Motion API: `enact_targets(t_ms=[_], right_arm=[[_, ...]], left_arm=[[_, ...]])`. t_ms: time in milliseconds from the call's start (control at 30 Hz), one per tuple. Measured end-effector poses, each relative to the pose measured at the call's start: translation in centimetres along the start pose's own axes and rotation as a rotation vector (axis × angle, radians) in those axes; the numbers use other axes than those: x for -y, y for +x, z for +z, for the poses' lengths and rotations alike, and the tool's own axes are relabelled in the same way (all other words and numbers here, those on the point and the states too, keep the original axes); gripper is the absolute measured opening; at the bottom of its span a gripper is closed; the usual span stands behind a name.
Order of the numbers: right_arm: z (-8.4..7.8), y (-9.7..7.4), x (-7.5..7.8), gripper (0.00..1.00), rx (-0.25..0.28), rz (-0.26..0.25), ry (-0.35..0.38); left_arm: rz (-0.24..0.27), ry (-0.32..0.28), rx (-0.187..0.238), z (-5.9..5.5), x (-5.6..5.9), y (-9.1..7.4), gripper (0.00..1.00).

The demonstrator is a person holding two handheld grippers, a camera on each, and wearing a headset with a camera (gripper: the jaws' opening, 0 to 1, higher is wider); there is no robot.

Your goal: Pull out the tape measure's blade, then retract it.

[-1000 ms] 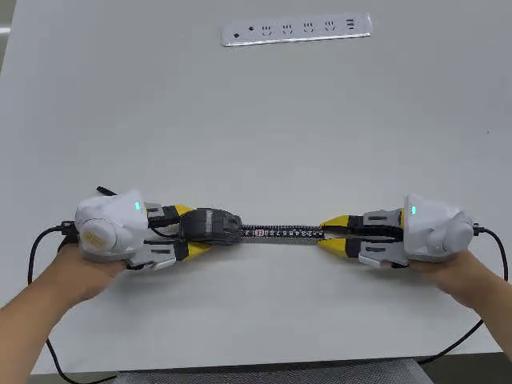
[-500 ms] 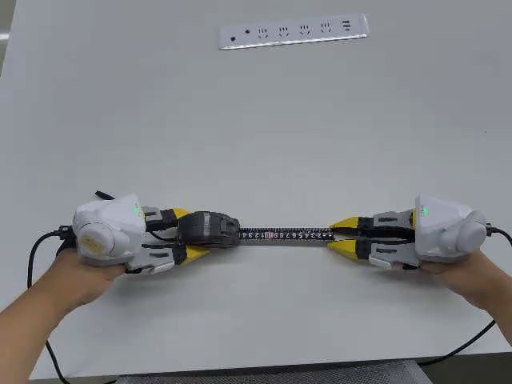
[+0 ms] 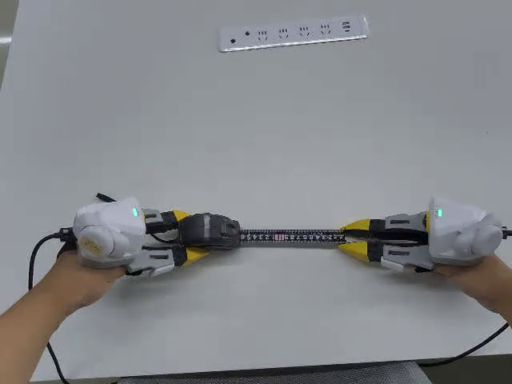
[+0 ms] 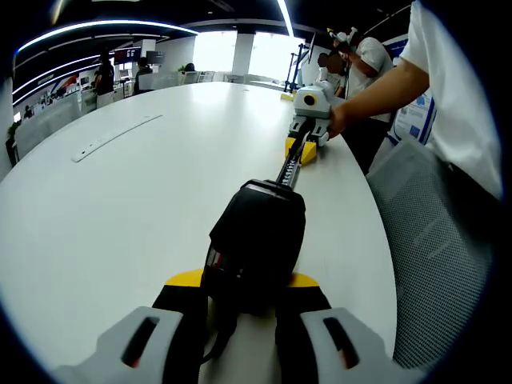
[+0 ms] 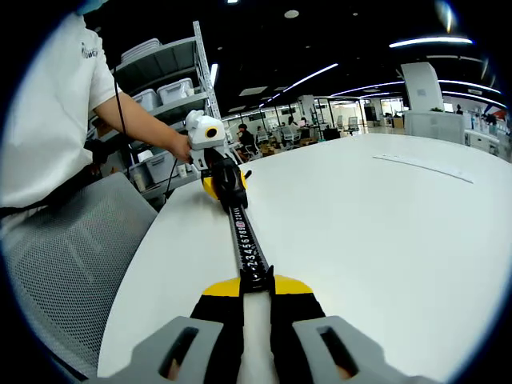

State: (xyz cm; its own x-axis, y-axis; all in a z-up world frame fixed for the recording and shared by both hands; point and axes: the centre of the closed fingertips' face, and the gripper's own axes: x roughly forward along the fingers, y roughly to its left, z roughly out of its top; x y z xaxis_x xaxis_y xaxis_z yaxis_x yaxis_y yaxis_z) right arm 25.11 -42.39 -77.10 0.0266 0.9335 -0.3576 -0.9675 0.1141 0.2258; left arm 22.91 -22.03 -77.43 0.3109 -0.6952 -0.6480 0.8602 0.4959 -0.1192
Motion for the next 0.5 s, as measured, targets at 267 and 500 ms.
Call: enact_targets(t_ms=[267, 500], right_arm=[[-0.3, -0.9, 0.2, 0.08, 0.011, -0.006, 0.018], [-0.6, -1.7, 0.3, 0.08, 0.007, -0.005, 0.029]], left_arm=[[0.000, 0.000, 0.000, 0.1, 0.0, 0.0, 0.29], [-0.001, 0.002, -0.004, 0.1, 0.1, 0.1, 0.29]])
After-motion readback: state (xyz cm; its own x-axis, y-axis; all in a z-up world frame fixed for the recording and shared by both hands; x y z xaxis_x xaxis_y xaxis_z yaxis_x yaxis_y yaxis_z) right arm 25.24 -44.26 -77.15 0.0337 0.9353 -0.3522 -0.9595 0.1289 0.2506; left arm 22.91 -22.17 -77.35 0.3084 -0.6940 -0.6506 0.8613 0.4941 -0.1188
